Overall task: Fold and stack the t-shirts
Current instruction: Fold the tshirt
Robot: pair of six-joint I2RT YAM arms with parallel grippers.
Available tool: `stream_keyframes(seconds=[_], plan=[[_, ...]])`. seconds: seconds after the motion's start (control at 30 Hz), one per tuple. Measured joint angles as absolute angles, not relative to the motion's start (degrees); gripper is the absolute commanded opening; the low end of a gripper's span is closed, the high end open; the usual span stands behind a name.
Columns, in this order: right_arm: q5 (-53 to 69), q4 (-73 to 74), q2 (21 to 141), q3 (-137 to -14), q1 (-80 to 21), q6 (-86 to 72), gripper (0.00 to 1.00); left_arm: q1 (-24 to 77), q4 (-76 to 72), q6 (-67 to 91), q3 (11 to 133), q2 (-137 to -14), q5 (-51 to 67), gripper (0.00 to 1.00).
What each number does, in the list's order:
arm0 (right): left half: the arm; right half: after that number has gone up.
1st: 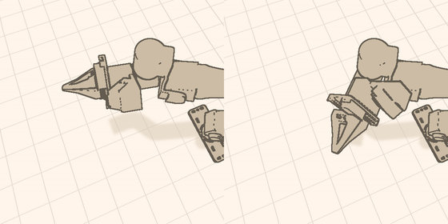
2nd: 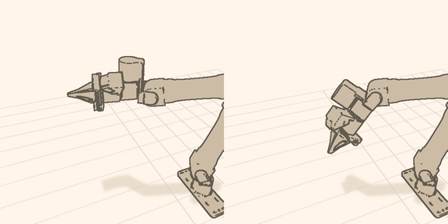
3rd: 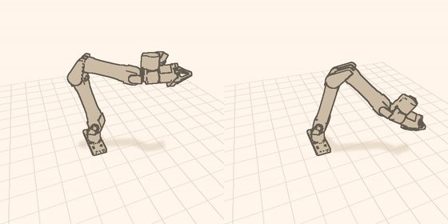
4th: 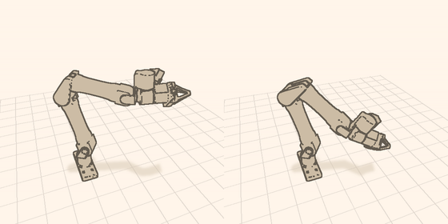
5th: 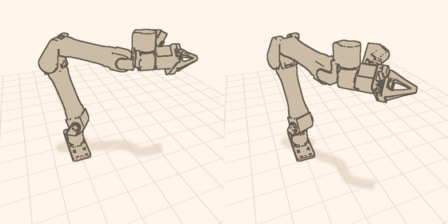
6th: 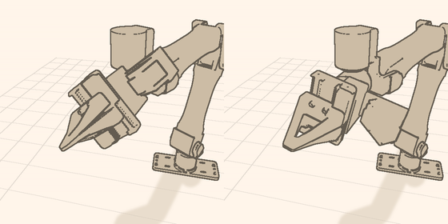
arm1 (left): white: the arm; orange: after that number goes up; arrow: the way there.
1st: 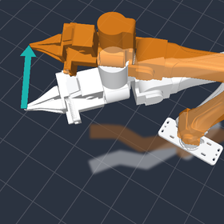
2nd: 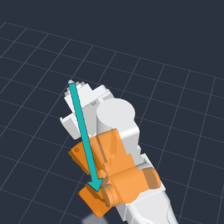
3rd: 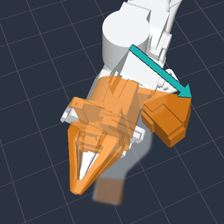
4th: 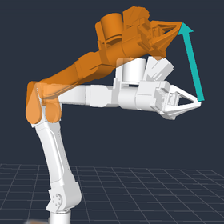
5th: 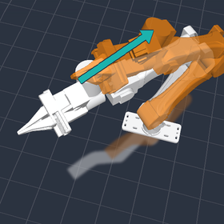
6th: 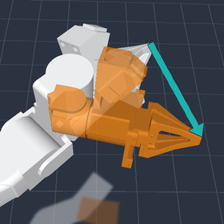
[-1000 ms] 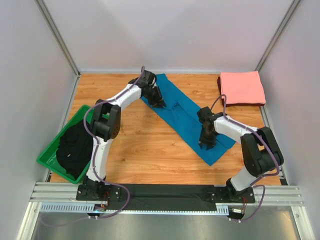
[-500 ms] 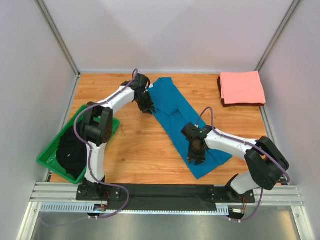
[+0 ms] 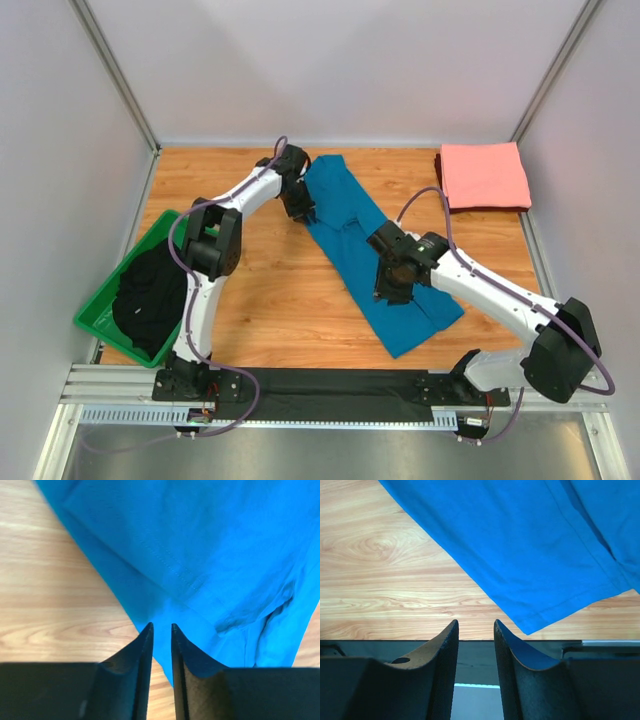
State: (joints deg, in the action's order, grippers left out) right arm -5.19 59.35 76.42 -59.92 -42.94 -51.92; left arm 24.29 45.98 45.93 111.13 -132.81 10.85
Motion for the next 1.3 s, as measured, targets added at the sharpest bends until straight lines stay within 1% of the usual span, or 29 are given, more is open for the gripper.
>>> stream_keyframes(seconds=[0.07, 0.1, 0.17, 0.2, 0.43, 0.53, 0.8, 0.93, 1.03, 1.07, 1.13, 1.17, 1.3], plan=[[-5.8, 60.4, 76.3, -59.9, -42.8, -51.2, 0.36, 24.5, 46.5, 47.5, 110.8, -131.9, 9.5, 0.16], [-6.1, 60.8, 76.3, -59.9, -42.6, -50.8, 0.36, 24.7, 46.5, 48.6, 110.0, -131.1, 8.9, 0.07], [-6.4, 61.3, 76.3, -59.9, -42.0, -50.1, 0.36, 25.4, 47.0, 50.3, 108.9, -129.9, 8.6, 0.01], [-6.6, 61.5, 76.2, -59.9, -41.4, -49.6, 0.36, 26.0, 47.5, 51.1, 108.6, -129.4, 8.6, 0.00], [-7.6, 62.0, 76.2, -60.1, -37.6, -47.7, 0.36, 32.3, 47.8, 54.5, 104.6, -128.8, 9.1, 0.00], [-7.6, 62.0, 76.0, -60.3, -37.5, -47.5, 0.36, 33.1, 49.7, 54.6, 104.2, -129.5, 8.6, 0.00], [-7.9, 62.2, 73.8, -60.3, -37.2, -47.5, 0.36, 27.7, 54.3, 53.8, 107.1, -131.7, 8.2, 0.00], [-7.9, 62.5, 73.6, -60.3, -36.4, -46.7, 0.36, 24.1, 58.2, 51.4, 113.4, -135.0, 6.3, 0.00], [-7.7, 62.8, 73.6, -60.3, -35.4, -45.7, 0.36, 21.8, 60.6, 49.1, 118.8, -137.7, 5.4, 0.04], [-7.3, 62.8, 73.6, -60.3, -34.8, -45.2, 0.36, 21.1, 61.1, 48.1, 120.4, -138.5, 5.1, 0.08], [-6.4, 62.6, 73.6, -60.0, -33.1, -44.0, 0.36, 20.1, 61.5, 46.5, 121.2, -138.8, 4.5, 0.13], [-5.8, 62.1, 73.6, -59.4, -32.0, -43.3, 0.36, 19.6, 61.7, 45.6, 120.6, -138.3, 4.2, 0.17], [-3.9, 61.1, 73.8, -54.8, -27.6, -40.6, 0.35, 20.4, 61.1, 43.7, 111.7, -132.2, 4.6, 0.20]])
